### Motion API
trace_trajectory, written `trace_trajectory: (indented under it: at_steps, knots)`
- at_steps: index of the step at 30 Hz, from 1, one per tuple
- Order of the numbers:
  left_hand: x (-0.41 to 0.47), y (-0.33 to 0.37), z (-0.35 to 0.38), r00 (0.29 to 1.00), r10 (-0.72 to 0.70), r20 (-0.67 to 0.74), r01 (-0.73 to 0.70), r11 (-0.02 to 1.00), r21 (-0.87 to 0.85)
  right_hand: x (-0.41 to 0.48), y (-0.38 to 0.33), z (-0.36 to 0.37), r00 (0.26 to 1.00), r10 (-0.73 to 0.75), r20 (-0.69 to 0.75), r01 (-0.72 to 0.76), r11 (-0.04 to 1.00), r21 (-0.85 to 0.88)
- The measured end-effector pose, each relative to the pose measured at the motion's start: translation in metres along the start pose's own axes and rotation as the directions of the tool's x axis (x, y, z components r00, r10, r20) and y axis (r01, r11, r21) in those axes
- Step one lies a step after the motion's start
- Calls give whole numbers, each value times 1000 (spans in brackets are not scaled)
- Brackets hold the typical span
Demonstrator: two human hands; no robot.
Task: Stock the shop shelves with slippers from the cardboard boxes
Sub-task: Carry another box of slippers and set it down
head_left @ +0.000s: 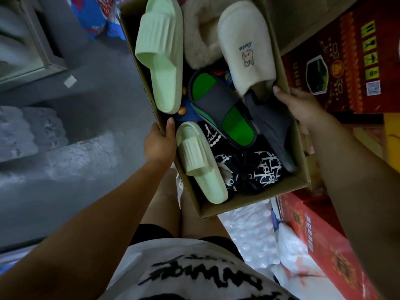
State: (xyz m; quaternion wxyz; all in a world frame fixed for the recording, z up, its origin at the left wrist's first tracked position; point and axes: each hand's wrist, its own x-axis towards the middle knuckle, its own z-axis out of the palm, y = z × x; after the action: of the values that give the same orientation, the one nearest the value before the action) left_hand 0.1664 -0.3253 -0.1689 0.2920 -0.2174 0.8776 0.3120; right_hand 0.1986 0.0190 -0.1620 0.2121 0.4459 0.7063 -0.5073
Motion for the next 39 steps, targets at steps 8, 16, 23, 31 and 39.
trace_trajectory:
  at_steps: [8, 16, 23, 31, 39]
  knots:
    - [3, -1, -3, 995, 53, -79, -54, 999, -10, -3, 0, 2, 999, -37, -17, 36, 998, -54]
    - [4, -3, -36, 981, 132, -144, -126, 991, 49, -27, -3, 26, 993, -71, -95, 61, 992, -108]
    - [-9, -29, -91, 973, 170, -158, -154, 982, 107, -75, -17, 54, 988, -146, -50, 137, 980, -142]
    - [-41, -57, -158, 954, 82, -287, -74, 997, 40, -134, -76, 85, 959, -282, -4, 275, 938, -209]
    - [-44, -110, -237, 912, 73, -403, -110, 991, -69, -168, -132, 152, 896, -443, 44, 437, 856, -276]
